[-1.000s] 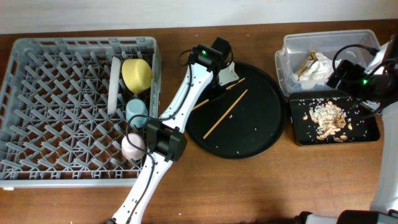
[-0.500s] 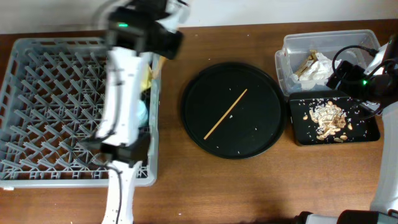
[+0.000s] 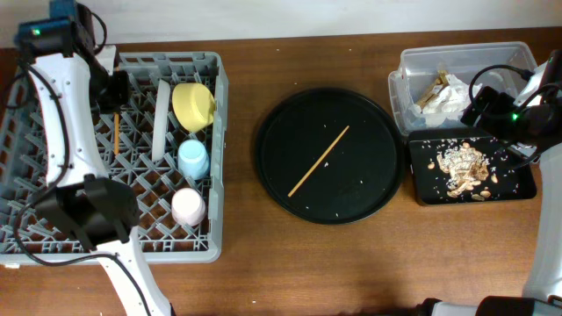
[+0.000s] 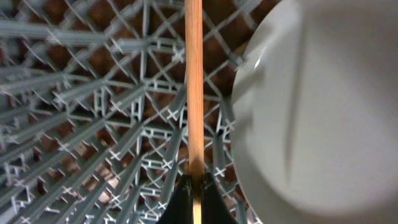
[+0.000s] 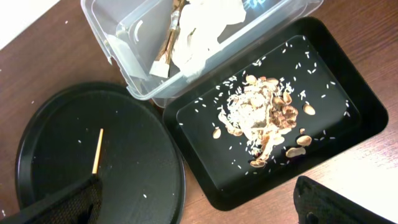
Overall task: Sort waste into correct bins and load items into the dishwasher rack
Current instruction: 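Insert the chopstick upright into the rack with left gripper, then grasp the second chopstick on the round tray with left gripper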
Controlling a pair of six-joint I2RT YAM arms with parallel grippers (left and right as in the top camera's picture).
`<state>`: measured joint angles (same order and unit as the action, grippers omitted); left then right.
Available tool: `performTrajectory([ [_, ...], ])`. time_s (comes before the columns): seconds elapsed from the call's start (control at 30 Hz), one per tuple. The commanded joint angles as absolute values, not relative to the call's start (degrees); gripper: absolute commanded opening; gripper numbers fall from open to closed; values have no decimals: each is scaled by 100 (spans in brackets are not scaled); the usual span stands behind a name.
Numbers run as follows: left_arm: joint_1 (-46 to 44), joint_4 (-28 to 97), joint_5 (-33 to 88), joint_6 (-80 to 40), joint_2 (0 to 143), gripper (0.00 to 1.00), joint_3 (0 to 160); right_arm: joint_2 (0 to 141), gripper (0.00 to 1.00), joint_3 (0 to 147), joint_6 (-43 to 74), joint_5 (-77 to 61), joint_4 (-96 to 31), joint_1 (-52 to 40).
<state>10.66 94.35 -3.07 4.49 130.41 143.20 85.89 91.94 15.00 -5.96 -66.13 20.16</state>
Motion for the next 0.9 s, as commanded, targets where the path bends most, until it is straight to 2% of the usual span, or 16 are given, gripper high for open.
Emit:
performTrajectory([
  [0.0, 1076, 8895, -434, 803, 13037, 0, 13502, 8600, 98, 9277, 1529, -530, -6626, 2027],
  [0.17, 1079, 7824, -438, 1236, 13037, 1, 12298, 8600, 98, 9279, 1529, -530, -6674, 2027],
  [0.2, 1083, 7797, -436, 1234, 13037, 14, 12248, 8600, 98, 9279, 1529, -530, -6692, 2027],
  [0.23, 1083, 7795, -436, 1234, 13037, 33, 12245, 8600, 98, 9279, 1527, -528, -6687, 2027],
  [0.27, 1083, 7778, -436, 1234, 13037, 44, 12261, 8600, 98, 9277, 1527, -530, -6672, 2027],
  [0.3, 1083, 7806, -434, 1232, 13037, 46, 12324, 8600, 98, 9277, 1529, -530, -6661, 2027],
  [0.43, 987, 8683, -268, 1122, 12938, 49, 13485, 8600, 98, 9279, 1527, -530, -6613, 2027],
  [0.57, 443, 9673, 799, 1127, 12801, 49, 15283, 8600, 98, 9277, 1529, -530, -6624, 2027],
  [0.77, -1837, 9533, 849, 1212, 12739, 49, 14932, 8600, 98, 9279, 1531, -532, -6626, 2027],
  [0.87, -2506, 8945, 727, 1208, 12748, 49, 14160, 8600, 98, 9279, 1531, -532, -6626, 2027],
])
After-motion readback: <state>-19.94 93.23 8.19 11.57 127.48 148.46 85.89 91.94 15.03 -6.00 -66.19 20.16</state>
